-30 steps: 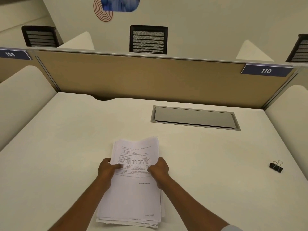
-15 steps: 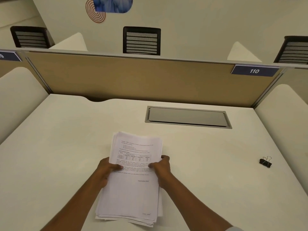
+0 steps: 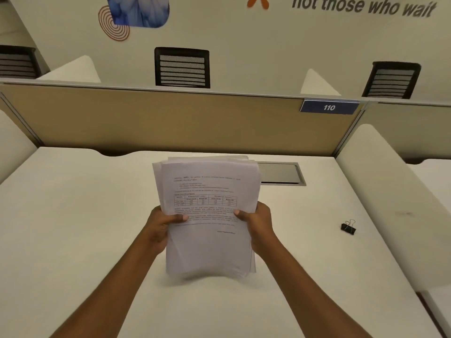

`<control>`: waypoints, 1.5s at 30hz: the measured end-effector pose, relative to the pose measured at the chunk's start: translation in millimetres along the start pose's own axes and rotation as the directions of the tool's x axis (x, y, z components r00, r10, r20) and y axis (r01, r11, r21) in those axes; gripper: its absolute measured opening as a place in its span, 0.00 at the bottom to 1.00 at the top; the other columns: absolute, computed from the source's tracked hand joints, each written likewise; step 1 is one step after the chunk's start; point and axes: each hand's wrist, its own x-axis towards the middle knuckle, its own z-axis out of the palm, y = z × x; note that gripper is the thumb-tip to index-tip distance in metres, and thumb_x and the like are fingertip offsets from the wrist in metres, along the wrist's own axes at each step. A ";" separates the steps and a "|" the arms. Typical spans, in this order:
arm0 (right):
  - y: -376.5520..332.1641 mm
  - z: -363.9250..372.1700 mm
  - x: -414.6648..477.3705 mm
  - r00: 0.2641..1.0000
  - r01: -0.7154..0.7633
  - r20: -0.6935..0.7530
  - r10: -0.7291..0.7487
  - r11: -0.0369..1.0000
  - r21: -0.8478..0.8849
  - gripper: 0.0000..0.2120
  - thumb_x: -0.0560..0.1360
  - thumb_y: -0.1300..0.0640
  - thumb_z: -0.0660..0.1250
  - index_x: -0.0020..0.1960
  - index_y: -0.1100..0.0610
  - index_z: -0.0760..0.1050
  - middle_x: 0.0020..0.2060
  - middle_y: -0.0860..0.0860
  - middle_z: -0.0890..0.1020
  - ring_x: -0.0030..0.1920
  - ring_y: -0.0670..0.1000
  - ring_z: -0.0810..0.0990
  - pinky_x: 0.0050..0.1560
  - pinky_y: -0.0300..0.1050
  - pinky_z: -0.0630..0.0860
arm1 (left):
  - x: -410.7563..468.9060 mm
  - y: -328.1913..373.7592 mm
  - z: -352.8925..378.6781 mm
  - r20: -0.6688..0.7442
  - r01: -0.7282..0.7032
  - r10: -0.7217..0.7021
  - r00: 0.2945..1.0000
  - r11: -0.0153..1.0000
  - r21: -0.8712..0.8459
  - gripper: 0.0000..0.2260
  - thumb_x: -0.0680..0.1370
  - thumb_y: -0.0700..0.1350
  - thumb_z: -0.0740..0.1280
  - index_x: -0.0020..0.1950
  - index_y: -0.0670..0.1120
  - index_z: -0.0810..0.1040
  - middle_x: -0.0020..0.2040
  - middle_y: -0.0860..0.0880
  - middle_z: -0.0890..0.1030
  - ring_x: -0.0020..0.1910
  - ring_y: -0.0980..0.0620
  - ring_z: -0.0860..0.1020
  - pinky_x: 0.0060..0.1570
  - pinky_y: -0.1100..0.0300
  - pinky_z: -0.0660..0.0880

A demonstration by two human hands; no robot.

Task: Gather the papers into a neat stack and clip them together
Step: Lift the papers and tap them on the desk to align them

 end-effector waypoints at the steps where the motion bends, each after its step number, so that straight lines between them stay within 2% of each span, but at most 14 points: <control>1: -4.9 -7.8 -2.3 0.999 0.039 -0.012 -0.039 0.999 -0.007 0.14 0.68 0.69 0.70 0.52 0.61 0.79 0.47 0.57 0.85 0.45 0.60 0.84 0.46 0.59 0.82 | 0.9 2.4 10.0 0.020 -0.026 0.026 0.999 1.000 0.005 0.30 0.55 0.36 0.77 0.57 0.40 0.80 0.55 0.40 0.84 0.53 0.39 0.83 0.46 0.51 0.81; 6: -20.8 -42.4 -11.0 0.979 0.193 -0.063 -0.194 0.981 -0.024 0.15 0.62 0.63 0.73 0.49 0.62 0.79 0.44 0.57 0.85 0.44 0.59 0.84 0.44 0.56 0.83 | 8.6 5.7 48.2 0.075 -0.149 0.148 0.986 0.989 0.018 0.23 0.55 0.36 0.77 0.49 0.46 0.84 0.50 0.43 0.85 0.47 0.42 0.83 0.44 0.47 0.81; 10: -14.3 -64.7 -11.2 0.966 0.250 -0.063 -0.251 0.968 -0.023 0.09 0.59 0.65 0.72 0.39 0.57 0.81 0.36 0.51 0.85 0.39 0.55 0.83 0.38 0.48 0.81 | 13.4 -5.0 61.0 0.125 -0.171 0.165 0.978 0.985 0.036 0.22 0.59 0.32 0.75 0.50 0.47 0.83 0.51 0.42 0.84 0.48 0.41 0.82 0.49 0.43 0.80; 15: 33.1 -86.4 -9.1 0.972 0.223 -0.077 -0.224 0.975 -0.013 0.12 0.60 0.65 0.71 0.44 0.64 0.79 0.42 0.59 0.84 0.43 0.60 0.82 0.40 0.49 0.80 | 11.2 -31.1 60.4 0.133 -0.074 0.045 0.990 0.972 0.224 0.27 0.56 0.43 0.80 0.54 0.46 0.82 0.54 0.43 0.85 0.54 0.42 0.82 0.49 0.54 0.81; 21: 59.2 -85.0 -4.9 0.978 0.177 -0.108 -0.177 0.984 -0.009 0.14 0.60 0.64 0.70 0.45 0.55 0.80 0.42 0.53 0.84 0.43 0.52 0.83 0.39 0.40 0.80 | 8.3 -42.0 67.4 0.052 -0.051 0.039 0.998 0.965 0.257 0.27 0.55 0.47 0.81 0.53 0.46 0.83 0.52 0.46 0.85 0.52 0.45 0.83 0.48 0.57 0.79; 24: 61.1 -80.2 -1.6 0.972 0.186 -0.142 -0.186 0.982 -0.009 0.12 0.60 0.64 0.70 0.43 0.56 0.80 0.40 0.54 0.84 0.40 0.50 0.83 0.38 0.40 0.80 | 6.0 -41.5 74.1 0.005 -0.075 0.076 0.997 0.970 0.230 0.29 0.50 0.53 0.83 0.49 0.49 0.85 0.50 0.46 0.86 0.50 0.46 0.84 0.48 0.55 0.79; 27: 63.3 -81.7 0.5 0.958 0.222 -0.185 -0.222 0.975 -0.021 0.09 0.60 0.65 0.70 0.40 0.60 0.78 0.37 0.56 0.82 0.38 0.53 0.81 0.39 0.47 0.81 | 5.1 -40.5 74.4 0.003 -0.092 0.094 0.996 0.973 0.213 0.28 0.54 0.48 0.82 0.52 0.46 0.83 0.52 0.43 0.85 0.53 0.41 0.82 0.52 0.47 0.79; 29: 67.5 -83.6 0.8 0.947 0.249 -0.198 -0.254 0.967 -0.049 0.06 0.61 0.65 0.69 0.37 0.62 0.76 0.35 0.58 0.80 0.37 0.53 0.78 0.38 0.47 0.79 | 3.3 -41.7 74.9 0.007 -0.098 0.098 0.995 0.973 0.207 0.28 0.56 0.47 0.81 0.54 0.46 0.82 0.53 0.42 0.84 0.54 0.40 0.81 0.54 0.44 0.78; 33: 74.7 -82.6 -1.8 0.948 0.247 -0.188 -0.257 0.966 -0.072 0.08 0.61 0.65 0.69 0.38 0.56 0.77 0.37 0.59 0.81 0.39 0.55 0.79 0.40 0.47 0.81 | -2.3 -51.0 80.1 -0.018 -0.080 0.087 0.996 0.968 0.237 0.33 0.51 0.59 0.82 0.53 0.52 0.82 0.52 0.45 0.85 0.53 0.44 0.81 0.51 0.52 0.80; 36: 73.5 -83.3 0.4 0.949 0.245 -0.181 -0.258 0.965 -0.092 0.10 0.61 0.64 0.70 0.40 0.53 0.79 0.39 0.57 0.84 0.42 0.57 0.82 0.42 0.49 0.82 | -4.2 -44.8 86.4 -0.086 -0.101 0.124 0.989 0.968 0.232 0.34 0.50 0.62 0.81 0.52 0.49 0.83 0.50 0.46 0.85 0.52 0.44 0.82 0.48 0.54 0.80; 39: 72.7 -85.7 2.5 0.953 0.234 -0.174 -0.246 0.968 -0.086 0.11 0.61 0.64 0.70 0.41 0.52 0.79 0.41 0.55 0.84 0.43 0.56 0.82 0.43 0.48 0.81 | -5.2 -23.3 99.7 -0.157 -0.229 0.267 0.951 0.947 0.224 0.32 0.55 0.66 0.78 0.48 0.46 0.82 0.43 0.48 0.86 0.43 0.48 0.84 0.39 0.57 0.81; 41: 72.2 -86.7 3.2 0.956 0.231 -0.168 -0.240 0.970 -0.072 0.12 0.61 0.64 0.70 0.42 0.53 0.80 0.41 0.55 0.84 0.43 0.56 0.82 0.42 0.44 0.81 | -4.6 -7.0 113.9 -0.235 -0.315 0.375 0.897 0.914 0.257 0.30 0.60 0.66 0.74 0.50 0.44 0.78 0.44 0.46 0.84 0.42 0.46 0.83 0.37 0.57 0.81; 43: 71.2 -86.9 3.4 0.958 0.227 -0.162 -0.235 0.972 -0.066 0.12 0.60 0.63 0.70 0.43 0.55 0.80 0.42 0.56 0.84 0.43 0.55 0.82 0.40 0.41 0.81 | -2.7 6.0 128.8 -0.312 -0.341 0.458 0.832 0.867 0.363 0.29 0.64 0.65 0.70 0.53 0.44 0.74 0.46 0.41 0.81 0.43 0.44 0.81 0.36 0.57 0.81; 45: 70.7 -87.6 3.2 0.959 0.225 -0.162 -0.232 0.972 -0.059 0.12 0.60 0.64 0.70 0.42 0.54 0.80 0.40 0.54 0.84 0.42 0.54 0.82 0.38 0.40 0.80 | -1.7 16.0 142.8 -0.389 -0.298 0.500 0.774 0.829 0.473 0.30 0.65 0.68 0.67 0.54 0.46 0.71 0.47 0.43 0.79 0.43 0.46 0.80 0.36 0.57 0.81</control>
